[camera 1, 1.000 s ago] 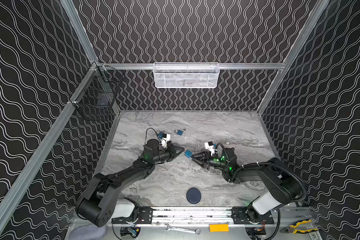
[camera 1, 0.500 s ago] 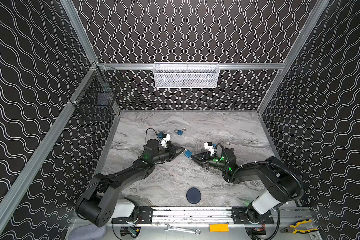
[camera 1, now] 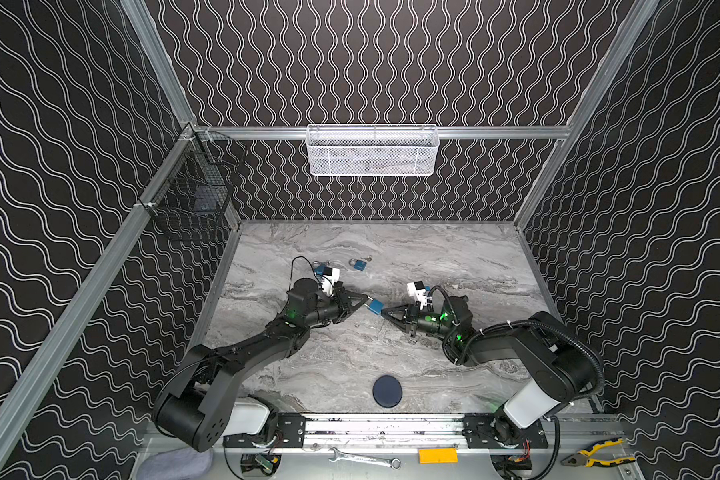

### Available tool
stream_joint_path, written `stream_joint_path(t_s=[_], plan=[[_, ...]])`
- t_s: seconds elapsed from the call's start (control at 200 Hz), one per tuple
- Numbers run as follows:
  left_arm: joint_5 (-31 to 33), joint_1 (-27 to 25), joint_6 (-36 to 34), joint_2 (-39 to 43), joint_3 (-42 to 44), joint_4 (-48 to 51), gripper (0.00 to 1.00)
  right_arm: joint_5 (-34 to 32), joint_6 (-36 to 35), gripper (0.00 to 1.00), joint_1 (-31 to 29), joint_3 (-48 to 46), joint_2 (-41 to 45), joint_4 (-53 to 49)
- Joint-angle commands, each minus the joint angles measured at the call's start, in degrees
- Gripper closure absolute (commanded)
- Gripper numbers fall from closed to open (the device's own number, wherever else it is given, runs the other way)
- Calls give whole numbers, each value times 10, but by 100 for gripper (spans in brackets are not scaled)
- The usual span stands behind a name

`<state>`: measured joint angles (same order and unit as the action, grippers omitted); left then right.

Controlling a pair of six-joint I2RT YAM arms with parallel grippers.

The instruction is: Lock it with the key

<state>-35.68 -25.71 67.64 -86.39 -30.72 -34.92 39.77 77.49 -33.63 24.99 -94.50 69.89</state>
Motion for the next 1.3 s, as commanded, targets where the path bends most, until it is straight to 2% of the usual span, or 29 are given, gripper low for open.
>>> stream_joint_path(t_s=[0.0, 0.445, 0.836, 1.136, 1.296], plan=[[-7, 0, 1, -3, -2, -34, 100, -4, -4, 99, 0, 1, 6, 6], [19, 1, 39, -24, 12, -103, 100, -23, -17, 100, 1, -11, 21, -27], [4, 9, 115, -130, 27, -264, 100, -20, -19, 100, 17, -26, 39, -27], [11, 15, 79, -101, 23, -199, 100, -23, -37, 100, 30, -36, 58, -50], [-8, 36, 73, -97, 20, -191, 100, -25, -38, 100, 35, -45, 64, -49]])
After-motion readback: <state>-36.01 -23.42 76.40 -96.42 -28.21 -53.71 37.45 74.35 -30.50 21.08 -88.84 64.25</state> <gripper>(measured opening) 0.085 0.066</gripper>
